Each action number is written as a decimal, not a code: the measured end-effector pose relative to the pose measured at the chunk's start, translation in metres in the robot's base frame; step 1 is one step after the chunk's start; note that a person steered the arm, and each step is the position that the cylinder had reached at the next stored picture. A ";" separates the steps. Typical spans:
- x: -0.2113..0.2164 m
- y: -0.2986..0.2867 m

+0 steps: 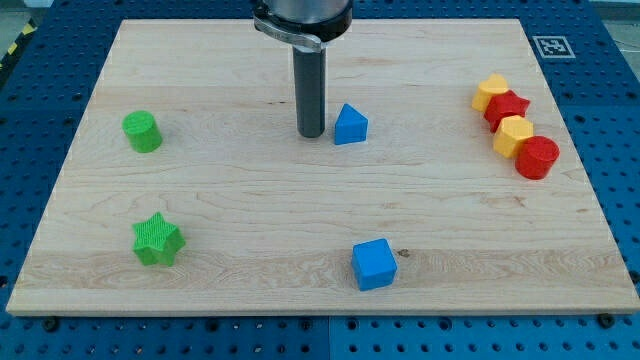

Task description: Place the green circle diagonally top right to the green star

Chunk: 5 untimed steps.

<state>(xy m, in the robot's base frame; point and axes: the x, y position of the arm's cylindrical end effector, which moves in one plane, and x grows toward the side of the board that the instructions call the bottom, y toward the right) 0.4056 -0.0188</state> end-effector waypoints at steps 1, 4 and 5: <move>-0.029 -0.045; -0.061 -0.284; -0.056 -0.286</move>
